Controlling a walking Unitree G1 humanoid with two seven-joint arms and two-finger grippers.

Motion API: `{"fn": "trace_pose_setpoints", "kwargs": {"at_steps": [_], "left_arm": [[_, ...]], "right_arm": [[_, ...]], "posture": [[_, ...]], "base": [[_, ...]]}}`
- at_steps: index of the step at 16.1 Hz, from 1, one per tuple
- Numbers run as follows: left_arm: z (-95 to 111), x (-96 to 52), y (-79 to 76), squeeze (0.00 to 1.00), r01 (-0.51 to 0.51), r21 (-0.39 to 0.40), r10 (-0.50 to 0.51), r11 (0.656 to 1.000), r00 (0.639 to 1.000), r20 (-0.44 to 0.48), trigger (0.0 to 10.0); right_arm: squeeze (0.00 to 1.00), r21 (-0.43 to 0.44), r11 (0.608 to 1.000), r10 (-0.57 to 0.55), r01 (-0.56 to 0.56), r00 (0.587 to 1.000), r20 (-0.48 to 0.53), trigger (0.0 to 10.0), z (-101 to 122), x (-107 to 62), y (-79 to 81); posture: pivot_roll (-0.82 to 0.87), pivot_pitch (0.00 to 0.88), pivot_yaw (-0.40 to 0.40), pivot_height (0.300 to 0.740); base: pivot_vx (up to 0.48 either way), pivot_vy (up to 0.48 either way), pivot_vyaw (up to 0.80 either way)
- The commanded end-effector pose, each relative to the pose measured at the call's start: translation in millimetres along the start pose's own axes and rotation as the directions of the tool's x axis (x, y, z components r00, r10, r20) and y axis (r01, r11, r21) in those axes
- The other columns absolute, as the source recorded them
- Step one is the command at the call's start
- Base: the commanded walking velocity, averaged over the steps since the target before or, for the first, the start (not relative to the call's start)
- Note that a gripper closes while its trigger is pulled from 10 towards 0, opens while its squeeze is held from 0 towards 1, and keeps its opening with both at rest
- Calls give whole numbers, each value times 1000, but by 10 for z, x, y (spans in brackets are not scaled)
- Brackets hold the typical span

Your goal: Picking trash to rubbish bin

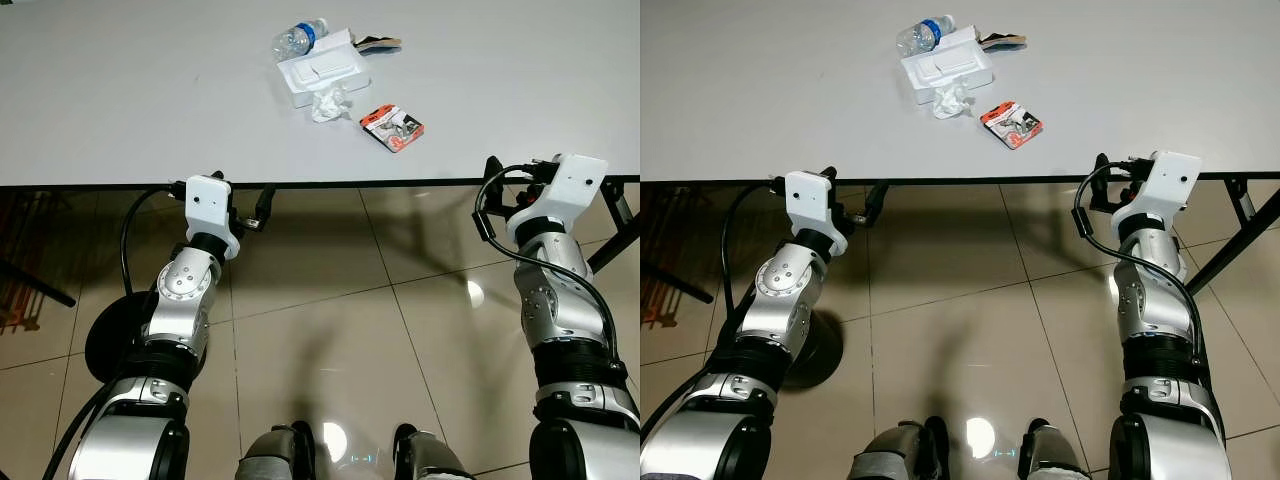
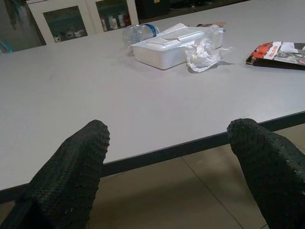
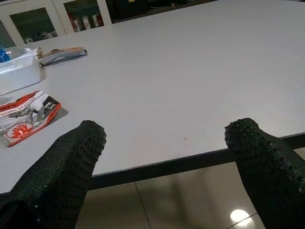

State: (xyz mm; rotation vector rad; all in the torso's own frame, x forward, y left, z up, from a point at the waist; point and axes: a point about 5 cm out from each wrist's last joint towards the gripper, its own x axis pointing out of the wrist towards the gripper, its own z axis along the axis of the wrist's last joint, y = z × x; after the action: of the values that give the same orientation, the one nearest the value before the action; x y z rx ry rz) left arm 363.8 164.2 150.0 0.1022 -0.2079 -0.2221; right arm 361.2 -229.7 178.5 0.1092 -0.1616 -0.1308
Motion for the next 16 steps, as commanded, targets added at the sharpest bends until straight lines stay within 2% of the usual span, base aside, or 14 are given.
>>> {"fn": "trace_pose_setpoints", "kwargs": {"at_steps": [1, 4, 5, 7, 9, 12, 16], "left_arm": [[-13, -11, 41, 1000, -10, 5, 10, 1000, 1000, -1, 10000], [-13, 4, 70, 1000, -41, 37, 42, 998, 999, -14, 10000], [-46, 18, 102, 0, -99, -1, 99, 995, 994, -50, 10000], [-100, 17, 91, 0, -109, -35, 105, 993, 990, -91, 10000], [-129, -17, 45, 0, -88, 8, 88, 996, 992, -86, 10000], [-112, -19, 66, 0, -102, 33, 104, 994, 992, -71, 10000], [-97, -18, 59, 0, -97, 26, 99, 995, 994, -57, 10000]], "right_arm": [[0, -1, 1000, 14, -14, 1000, -5, 10000, -44, -13, 39], [0, 0, 1000, 14, -14, 1000, -6, 10000, -47, -12, 42], [0, 2, 1000, 14, -14, 1000, -8, 10000, -57, -18, 46], [0, 4, 1000, 15, -15, 1000, -9, 10000, -69, -26, 55], [0, 6, 1000, 14, -14, 1000, -6, 10000, -65, -31, 56], [0, -3, 1000, 19, -20, 1000, -5, 10000, -66, -34, 61], [0, 3, 1000, 24, -24, 1000, -5, 10000, -86, -38, 92]], "posture": [[33, 217, 112, 740], [33, 215, 115, 740], [34, 215, 115, 740], [34, 215, 117, 740], [30, 218, 117, 740], [34, 218, 117, 740], [34, 213, 121, 740]], "base": [[0, 0, 0], [0, 0, 0], [0, 0, 0], [0, 0, 0], [0, 0, 0], [0, 0, 0], [344, 0, 0]]}}
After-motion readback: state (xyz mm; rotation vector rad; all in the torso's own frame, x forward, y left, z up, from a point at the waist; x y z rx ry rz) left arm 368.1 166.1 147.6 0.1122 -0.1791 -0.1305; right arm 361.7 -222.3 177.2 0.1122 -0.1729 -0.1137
